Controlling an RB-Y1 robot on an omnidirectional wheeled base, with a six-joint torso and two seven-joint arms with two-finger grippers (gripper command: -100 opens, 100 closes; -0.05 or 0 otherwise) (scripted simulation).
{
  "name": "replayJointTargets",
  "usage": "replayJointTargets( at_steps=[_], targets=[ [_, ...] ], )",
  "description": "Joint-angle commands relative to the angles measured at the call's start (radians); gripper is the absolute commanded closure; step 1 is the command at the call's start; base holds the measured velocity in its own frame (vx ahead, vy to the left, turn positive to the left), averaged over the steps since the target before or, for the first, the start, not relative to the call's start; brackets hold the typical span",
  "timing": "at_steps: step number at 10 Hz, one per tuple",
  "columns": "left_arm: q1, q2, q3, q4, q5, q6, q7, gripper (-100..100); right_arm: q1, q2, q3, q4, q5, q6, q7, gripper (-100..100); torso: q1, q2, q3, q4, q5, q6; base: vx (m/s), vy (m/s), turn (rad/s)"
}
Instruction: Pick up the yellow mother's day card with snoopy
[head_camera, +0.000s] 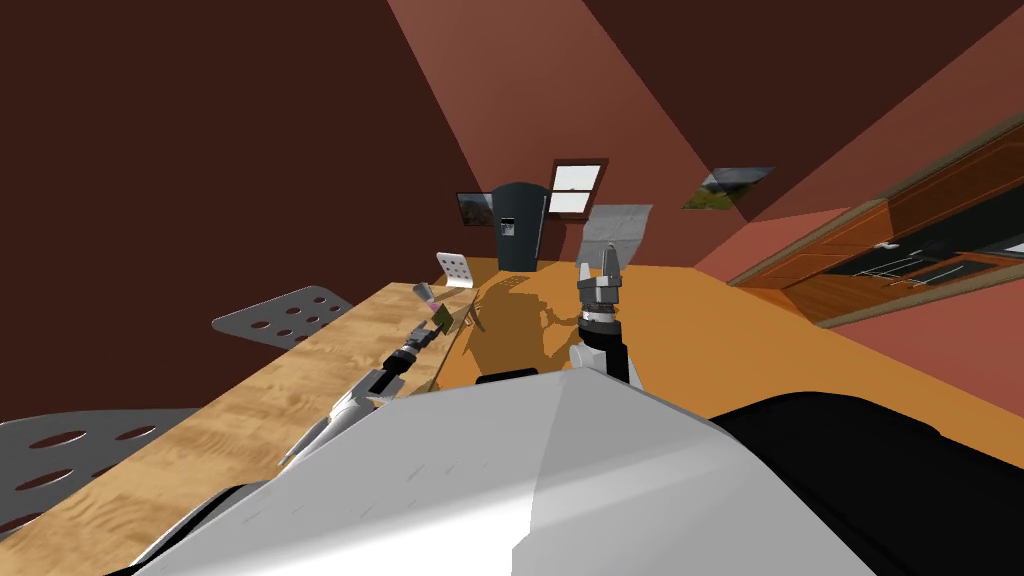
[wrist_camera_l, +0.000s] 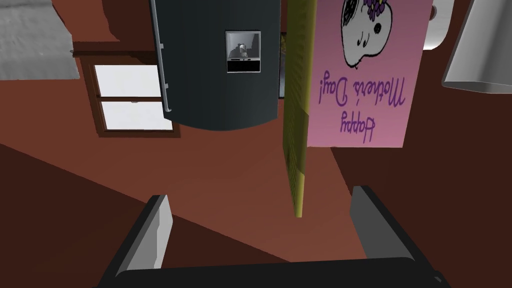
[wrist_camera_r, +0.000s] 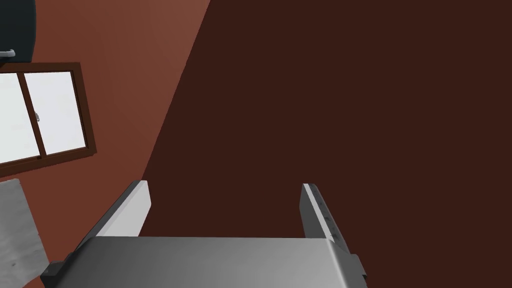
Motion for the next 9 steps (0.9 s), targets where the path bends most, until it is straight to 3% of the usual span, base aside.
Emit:
replayJointTargets(
  at_steps=[1,2,4,5,6,9],
  targets=[
    [-0.015,-0.02,0.004,0.009,-0.033,0.004,0.005,-100,0.0,0.0,0.0,0.0,0.0,0.0,0.0,0,0.0,0.0,0.0,0.0,0.0,0.0,0.003,0.044,0.086],
    [-0.017,-0.053,0.011,-0.035,-0.072,0.038,0.023,-100,0.0,0.0,0.0,0.0,0.0,0.0,0.0,0,0.0,0.0,0.0,0.0,0.0,0.001,0.018,0.074,0.116],
    [-0.017,-0.053,0.011,-0.035,-0.09,0.038,0.023,-100,0.0,0.0,0.0,0.0,0.0,0.0,0.0,0,0.001,-0.001,-0.001,0.0,0.0,0.001,0.013,0.035,0.032],
    [-0.02,-0.087,0.018,-0.07,-0.135,0.071,0.042,-100,0.0,0.0,0.0,0.0,0.0,0.0,0.0,0,-0.001,0.0,0.0,0.0,0.0,0.001,0.019,0.041,0.153],
    [-0.02,-0.087,0.018,-0.078,-0.147,0.071,0.042,-100,0.0,0.0,0.0,0.0,0.0,0.0,0.0,0,0.0,-0.001,0.0,0.0,0.0,0.0,0.015,0.042,0.072],
    [-0.025,-0.154,0.032,-0.164,-0.239,0.138,0.079,-100,0.0,0.0,0.0,0.0,0.0,0.0,0.0,0,0.001,-0.001,0.0,0.0,0.0,0.001,0.017,0.061,0.114]
  ],
)
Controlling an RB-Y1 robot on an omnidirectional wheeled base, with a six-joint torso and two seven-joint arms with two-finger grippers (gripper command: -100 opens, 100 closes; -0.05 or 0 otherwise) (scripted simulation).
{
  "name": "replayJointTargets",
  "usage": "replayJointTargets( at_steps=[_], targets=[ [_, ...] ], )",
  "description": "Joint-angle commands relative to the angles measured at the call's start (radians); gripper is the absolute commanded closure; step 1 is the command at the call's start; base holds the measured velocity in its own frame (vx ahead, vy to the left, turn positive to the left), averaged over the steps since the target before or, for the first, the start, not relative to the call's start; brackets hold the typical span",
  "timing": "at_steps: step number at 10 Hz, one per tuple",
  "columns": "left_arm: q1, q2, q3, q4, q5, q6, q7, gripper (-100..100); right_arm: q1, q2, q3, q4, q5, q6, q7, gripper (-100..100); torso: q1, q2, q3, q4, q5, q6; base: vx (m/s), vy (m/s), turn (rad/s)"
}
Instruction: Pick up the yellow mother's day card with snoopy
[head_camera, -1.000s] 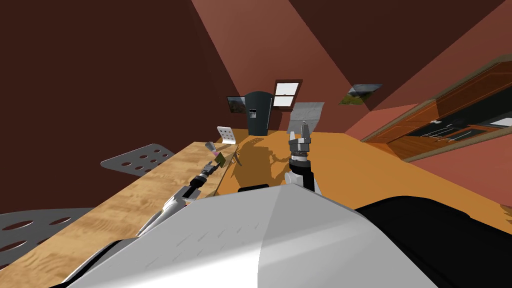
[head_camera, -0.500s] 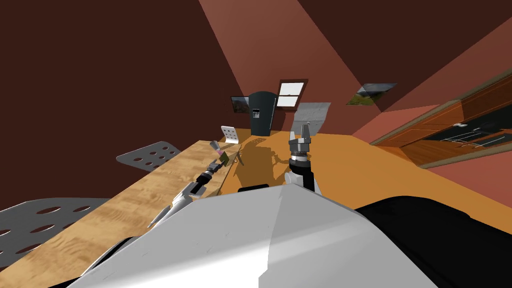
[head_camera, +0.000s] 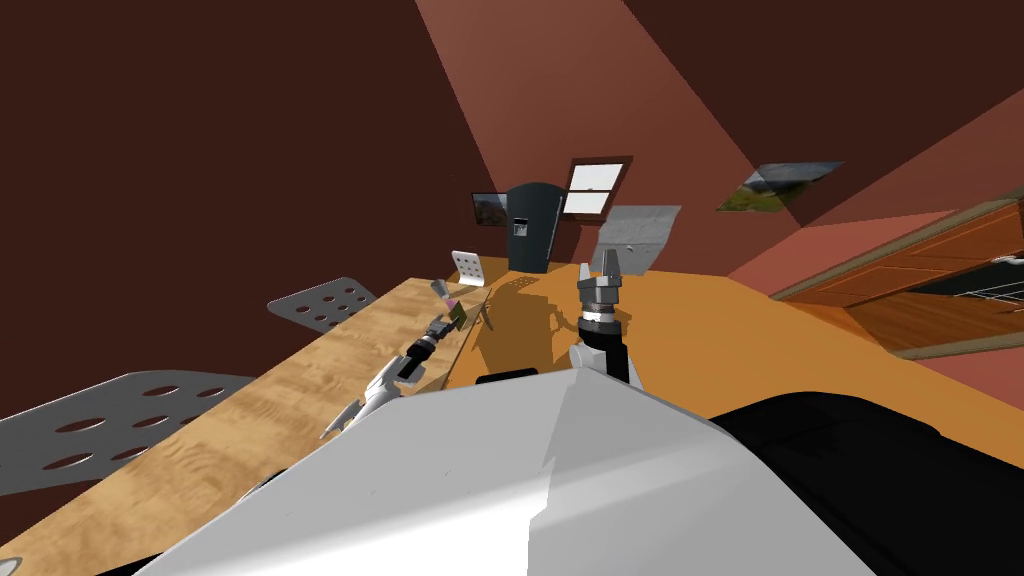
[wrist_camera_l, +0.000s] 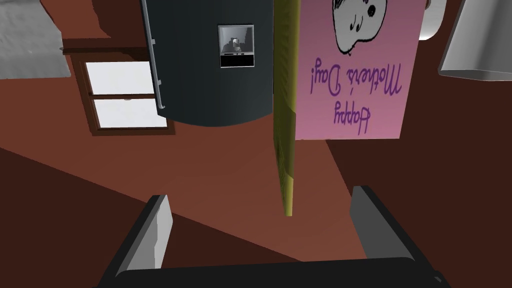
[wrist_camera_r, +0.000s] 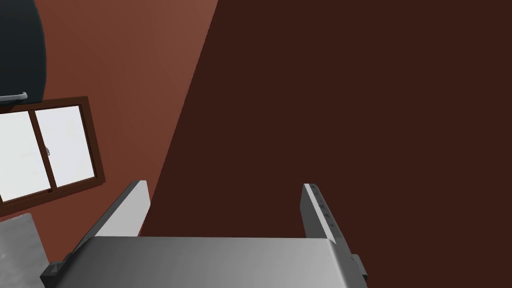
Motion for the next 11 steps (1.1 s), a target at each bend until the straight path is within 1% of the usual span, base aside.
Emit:
replayJointTargets(
  at_steps=[1,2,3,4,5,9,10,11],
  targets=[
    [0.001,-0.014,0.001,-0.031,-0.043,0.025,0.014,-100,0.0,0.0,0.0,0.0,0.0,0.0,0.0,0,0.0,0.0,0.0,0.0,0.0,0.0,0.021,0.049,0.068],
    [-0.001,-0.047,0.008,-0.071,-0.077,0.059,0.033,-100,0.0,0.0,0.0,0.0,0.0,0.0,0.0,0,-0.001,0.0,0.0,0.0,0.0,0.0,0.021,0.059,0.15],
    [-0.001,-0.047,0.008,-0.074,-0.1,0.059,0.033,-100,0.0,0.0,0.0,0.0,0.0,0.0,0.0,0,0.0,0.0,0.0,0.0,0.0,0.0,0.02,0.047,0.069],
    [-0.002,-0.04,0.009,-0.062,-0.082,0.049,0.031,-100,0.0,0.0,0.0,0.0,0.0,0.0,0.0,0,-0.001,0.0,0.0,0.0,0.0,0.0,0.008,0.016,-0.002],
    [-0.003,-0.041,0.009,-0.063,-0.085,0.051,0.032,100,0.0,0.0,0.0,0.0,0.0,0.0,0.0,0,-0.002,0.001,0.0,0.0,0.0,0.0,0.0,0.0,0.0],
    [-0.003,-0.04,0.011,-0.063,-0.085,0.053,0.031,100,0.0,0.0,0.0,0.0,0.0,0.0,0.0,0,-0.003,0.001,0.0,0.0,0.0,0.002,0.0,0.0,0.004],
    [-0.003,-0.039,0.012,-0.063,-0.085,0.053,0.031,0,0.0,0.0,0.0,0.0,0.0,0.0,0.0,0,-0.003,0.001,0.0,0.0,0.0,0.002,0.0,0.0,0.0],
    [0.001,-0.014,0.001,-0.031,-0.043,0.025,0.014,100,0.0,0.0,0.0,0.0,0.0,0.0,0.0,0,-0.004,0.001,0.0,0.0,0.0,0.002,-0.016,-0.034,-0.149]
  ],
)
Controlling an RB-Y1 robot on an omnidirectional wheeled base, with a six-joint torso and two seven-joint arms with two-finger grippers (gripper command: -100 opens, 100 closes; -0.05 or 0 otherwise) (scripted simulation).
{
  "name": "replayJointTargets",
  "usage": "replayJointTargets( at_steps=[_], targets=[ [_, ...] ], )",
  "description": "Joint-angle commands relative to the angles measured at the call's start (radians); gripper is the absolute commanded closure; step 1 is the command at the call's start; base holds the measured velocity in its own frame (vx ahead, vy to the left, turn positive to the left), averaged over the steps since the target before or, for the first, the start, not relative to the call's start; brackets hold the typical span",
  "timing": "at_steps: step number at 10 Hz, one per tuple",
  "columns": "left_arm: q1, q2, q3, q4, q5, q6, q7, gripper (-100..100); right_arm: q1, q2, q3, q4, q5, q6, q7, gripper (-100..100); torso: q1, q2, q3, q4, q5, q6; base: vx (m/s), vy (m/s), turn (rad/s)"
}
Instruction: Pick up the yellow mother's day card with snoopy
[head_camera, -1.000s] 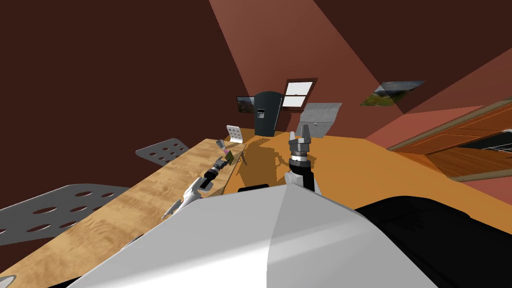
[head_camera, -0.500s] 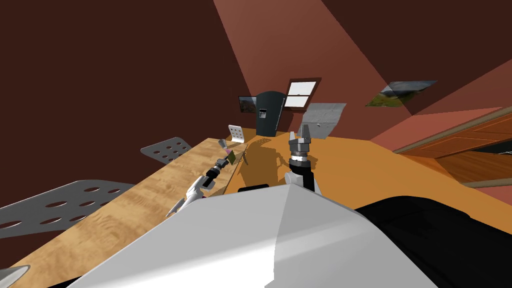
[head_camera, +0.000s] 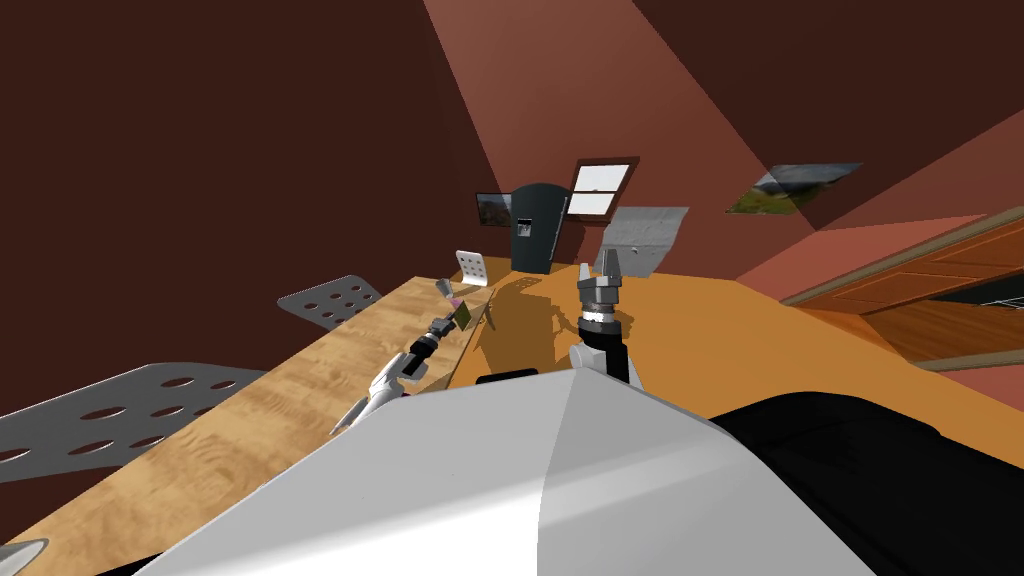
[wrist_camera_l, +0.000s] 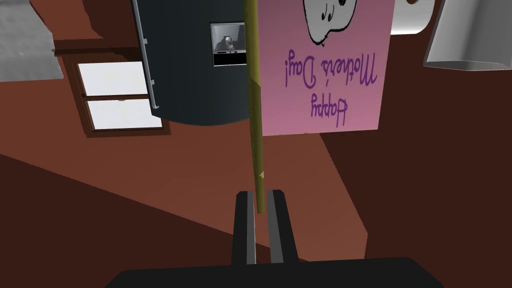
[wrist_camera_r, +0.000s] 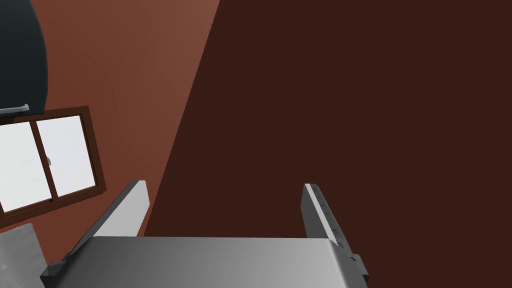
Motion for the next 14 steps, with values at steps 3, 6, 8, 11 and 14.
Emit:
replayJointTargets(
  at_steps=[3,6,8,11,14],
  targets=[
    [0.006,0.076,-0.021,0.1,0.11,-0.083,-0.047,100,0.0,0.0,0.0,0.0,0.0,0.0,0.0,0,-0.006,-0.001,-0.003,-0.006,0.003,0.003,-0.03,-0.077,-0.155],
    [0.008,0.109,-0.029,0.149,0.189,-0.117,-0.066,100,0.0,0.0,0.0,0.0,0.0,0.0,0.0,0,-0.003,-0.004,-0.008,-0.013,0.007,0.001,-0.018,-0.064,-0.097],
    [0.011,0.143,-0.036,0.192,0.246,-0.15,-0.084,100,0.0,0.0,0.0,0.0,0.0,0.0,0.0,0,0.0,-0.005,-0.009,-0.014,0.008,0.0,-0.021,-0.057,-0.101],
    [0.013,0.176,-0.043,0.236,0.303,-0.183,-0.103,100,0.0,0.0,0.0,0.0,0.0,0.0,0.0,0,0.003,-0.008,-0.011,-0.014,0.009,0.001,-0.009,-0.034,-0.076],
    [0.018,0.243,-0.057,0.306,0.395,-0.25,-0.14,100,0.0,0.0,0.0,0.0,0.0,0.0,0.0,0,0.003,-0.007,-0.011,-0.015,0.009,0.0,-0.01,-0.058,-0.117]
  ],
)
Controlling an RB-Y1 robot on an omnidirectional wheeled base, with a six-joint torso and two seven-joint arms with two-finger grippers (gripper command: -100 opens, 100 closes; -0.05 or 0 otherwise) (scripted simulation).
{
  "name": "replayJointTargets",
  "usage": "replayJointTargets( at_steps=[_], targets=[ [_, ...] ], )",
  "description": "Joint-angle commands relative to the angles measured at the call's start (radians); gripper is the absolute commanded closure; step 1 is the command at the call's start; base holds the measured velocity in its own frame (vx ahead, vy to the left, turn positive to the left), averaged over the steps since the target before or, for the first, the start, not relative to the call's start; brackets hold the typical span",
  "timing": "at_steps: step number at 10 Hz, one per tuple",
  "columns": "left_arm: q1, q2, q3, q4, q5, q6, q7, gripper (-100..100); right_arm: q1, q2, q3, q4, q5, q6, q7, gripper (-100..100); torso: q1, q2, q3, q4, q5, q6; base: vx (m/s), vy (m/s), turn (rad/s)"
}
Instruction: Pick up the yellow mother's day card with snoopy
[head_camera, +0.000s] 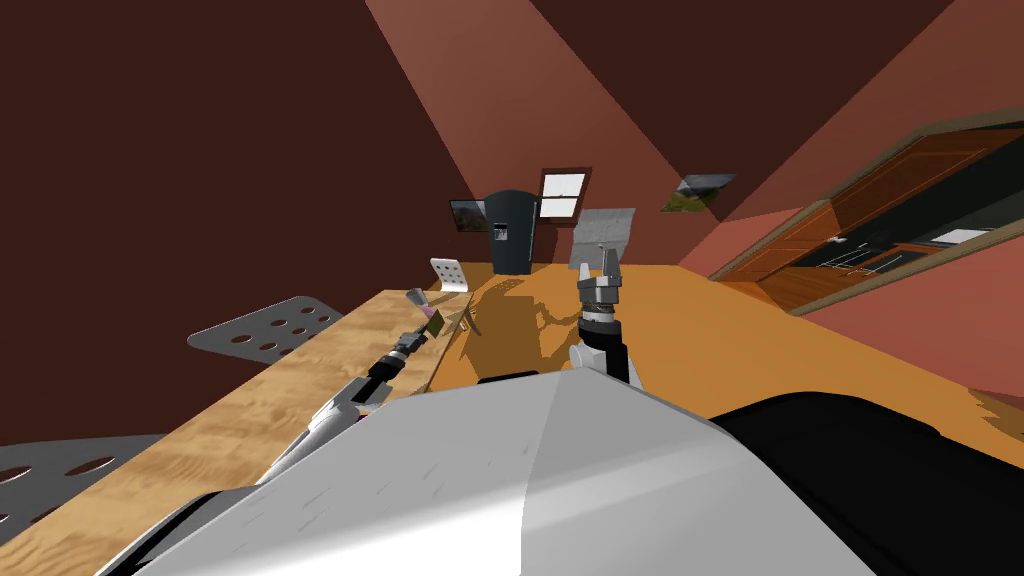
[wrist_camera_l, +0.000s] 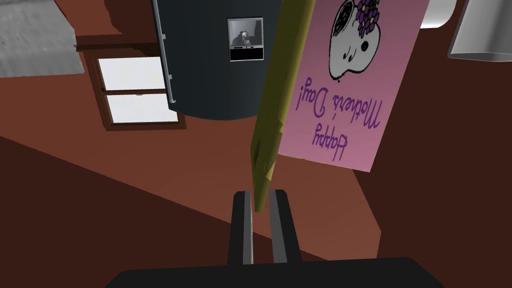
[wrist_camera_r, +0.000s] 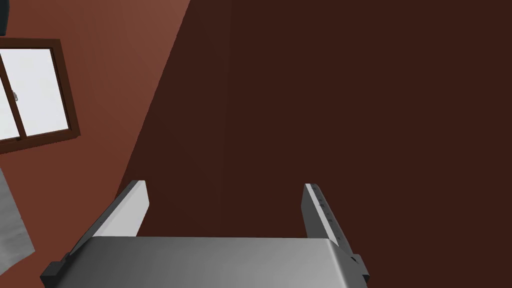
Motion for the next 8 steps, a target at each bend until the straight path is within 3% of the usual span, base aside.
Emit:
replayJointTargets(
  at_steps=[1,2,3,4,5,6,7,8],
  targets=[
    [-0.013,0.017,-0.005,0.05,0.042,-0.029,-0.01,100,0.0,0.0,0.0,0.0,0.0,0.0,0.0,0,0.0,0.0,0.0,0.0,0.0,0.0,-0.008,-0.055,-0.063],
    [-0.013,0.017,-0.005,0.055,0.042,-0.029,-0.01,100,0.0,0.0,0.0,0.0,0.0,0.0,0.0,0,0.001,0.0,0.0,0.0,0.0,-0.001,-0.011,-0.024,0.026],
    [-0.011,0.051,-0.012,0.098,0.088,-0.063,-0.029,100,0.0,0.0,0.0,0.0,0.0,0.0,0.0,0,0.002,0.0,0.0,0.0,0.0,-0.001,-0.017,-0.043,-0.152],
    [-0.011,0.051,-0.012,0.098,0.099,-0.063,-0.029,100,0.0,0.0,0.0,0.0,0.0,0.0,0.0,0,0.002,0.0,0.0,0.0,0.0,0.0,-0.013,-0.039,-0.08],
    [-0.008,0.084,-0.019,0.142,0.136,-0.096,-0.047,100,0.0,0.0,0.0,0.0,0.0,0.0,0.0,0,0.002,0.0,0.0,0.0,0.0,-0.001,-0.011,-0.059,-0.13],
    [-0.008,0.084,-0.019,0.142,0.156,-0.096,-0.047,100,0.0,0.0,0.0,0.0,0.0,0.0,0.0,0,0.001,0.001,0.0,0.0,0.0,-0.001,-0.004,-0.052,-0.057],
    [-0.003,0.082,-0.017,0.121,0.142,-0.083,-0.042,100,0.0,0.0,0.0,0.0,0.0,0.0,0.0,0,0.001,0.001,0.0,0.0,0.0,-0.001,-0.001,-0.018,0.007],
    [-0.001,0.083,-0.016,0.12,0.144,-0.083,-0.044,0,0.0,0.0,0.0,0.0,0.0,0.0,0.0,0,0.002,0.0,0.0,0.0,0.001,-0.001,0.0,0.0,0.0]
  ],
)
